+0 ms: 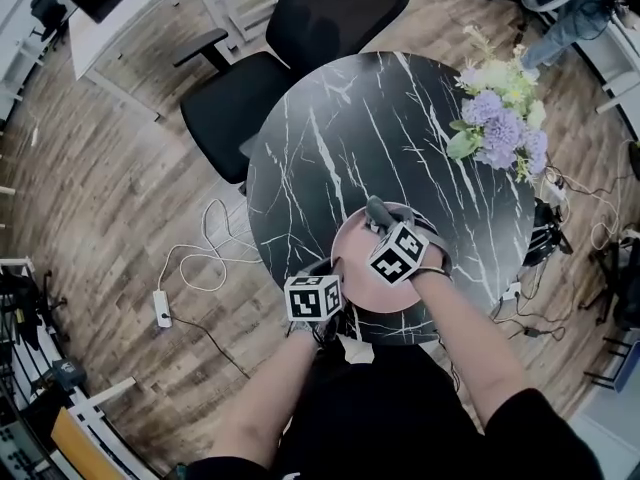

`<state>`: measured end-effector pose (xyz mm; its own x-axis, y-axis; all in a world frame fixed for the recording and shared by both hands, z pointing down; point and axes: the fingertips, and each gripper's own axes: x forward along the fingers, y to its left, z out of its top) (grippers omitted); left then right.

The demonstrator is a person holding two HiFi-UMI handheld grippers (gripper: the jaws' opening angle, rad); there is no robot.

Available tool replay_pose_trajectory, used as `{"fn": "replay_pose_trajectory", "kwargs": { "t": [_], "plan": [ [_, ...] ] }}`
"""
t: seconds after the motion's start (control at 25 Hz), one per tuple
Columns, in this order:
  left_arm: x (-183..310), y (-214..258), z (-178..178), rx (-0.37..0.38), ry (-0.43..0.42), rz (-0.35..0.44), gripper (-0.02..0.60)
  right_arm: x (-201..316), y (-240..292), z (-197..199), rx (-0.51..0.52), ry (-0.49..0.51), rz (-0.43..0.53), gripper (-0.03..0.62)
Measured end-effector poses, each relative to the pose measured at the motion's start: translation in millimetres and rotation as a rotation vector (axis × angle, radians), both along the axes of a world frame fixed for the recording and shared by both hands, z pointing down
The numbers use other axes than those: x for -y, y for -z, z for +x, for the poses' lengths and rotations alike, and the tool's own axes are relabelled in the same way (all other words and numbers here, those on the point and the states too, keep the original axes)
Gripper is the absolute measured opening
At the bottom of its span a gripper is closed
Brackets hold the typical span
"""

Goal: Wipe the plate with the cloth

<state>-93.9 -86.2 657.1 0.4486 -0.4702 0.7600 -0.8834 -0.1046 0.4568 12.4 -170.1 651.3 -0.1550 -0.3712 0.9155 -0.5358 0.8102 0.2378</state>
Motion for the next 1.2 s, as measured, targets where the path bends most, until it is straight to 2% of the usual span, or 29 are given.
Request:
{"fn": "replay_pose_trajectory", "kwargs": {
  "t": [0.4, 0.64, 0.76, 0.96, 1.2],
  "plan": [
    [0, -1, -2, -0.007, 0.03, 0.003, 0.041, -26, 0, -53, 0.093, 0.109, 0.001, 0.104],
    [0, -2, -2, -0.009, 0.044, 0.006, 0.041, -49, -2, -67, 0.197, 0.14, -0.044, 0.104],
    [0, -1, -2, -0.014, 0.052, 0.007, 0.041, -57, 4, -71, 0.264, 0.125, -0.062, 0.106],
    [0, 0, -2, -0.017, 0.066, 0.011, 0.04, -72, 13, -70, 0.383, 0.013, -0.129, 0.106],
    [0, 0, -3, -0.021, 0.077, 0.008, 0.04, -83, 7, -71, 0.589, -0.242, -0.303, 0.106]
  ]
}}
